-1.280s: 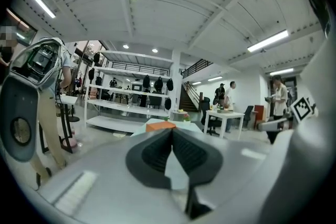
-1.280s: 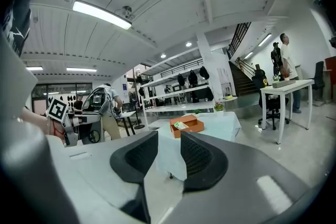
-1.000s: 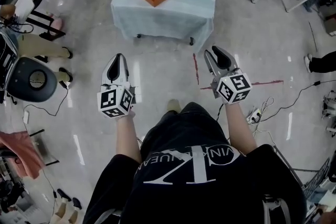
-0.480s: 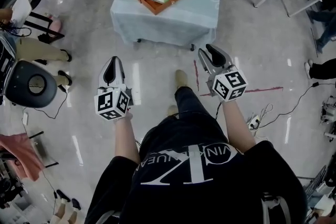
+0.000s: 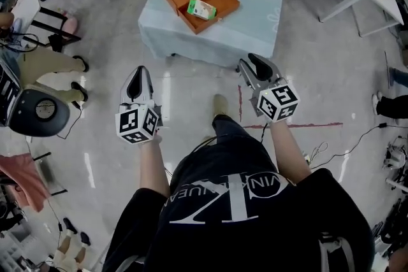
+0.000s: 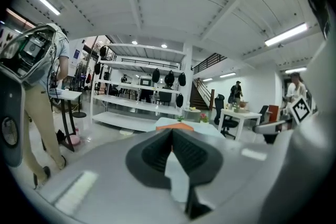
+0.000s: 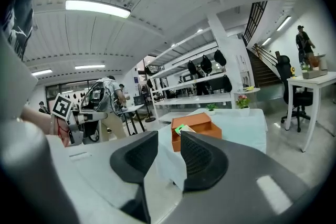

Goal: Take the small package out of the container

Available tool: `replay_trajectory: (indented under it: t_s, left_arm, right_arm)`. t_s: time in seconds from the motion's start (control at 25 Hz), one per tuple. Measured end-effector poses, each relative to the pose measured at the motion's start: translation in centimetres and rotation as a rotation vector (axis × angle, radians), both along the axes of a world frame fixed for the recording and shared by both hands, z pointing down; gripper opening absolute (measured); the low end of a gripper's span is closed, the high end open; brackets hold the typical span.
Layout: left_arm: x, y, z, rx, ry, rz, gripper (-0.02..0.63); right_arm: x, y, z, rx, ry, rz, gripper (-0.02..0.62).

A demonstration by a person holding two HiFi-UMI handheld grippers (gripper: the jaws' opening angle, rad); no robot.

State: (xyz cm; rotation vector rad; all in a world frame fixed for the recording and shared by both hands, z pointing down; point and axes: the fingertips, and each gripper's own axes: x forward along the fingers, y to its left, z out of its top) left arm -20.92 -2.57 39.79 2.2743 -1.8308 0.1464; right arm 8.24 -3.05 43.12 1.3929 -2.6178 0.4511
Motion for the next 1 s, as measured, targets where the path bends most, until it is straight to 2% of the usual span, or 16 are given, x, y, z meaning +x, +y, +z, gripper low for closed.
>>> replay_trajectory:
  t_s: [0.36, 1.0]
  left_arm:
    - [0.0, -7.2, 1.2, -0.03, -0.007, -0.053, 0.0]
    - [3.0, -14.6, 3.6, -0.072, -0.012, -0.091, 0.0]
  right_arm:
    - [-1.7, -8.5, 1.8, -0.033, 0.037, -0.115, 0.124]
    - [-1.5, -17.0, 5.2, -0.093, 0.077, -0.239, 0.143]
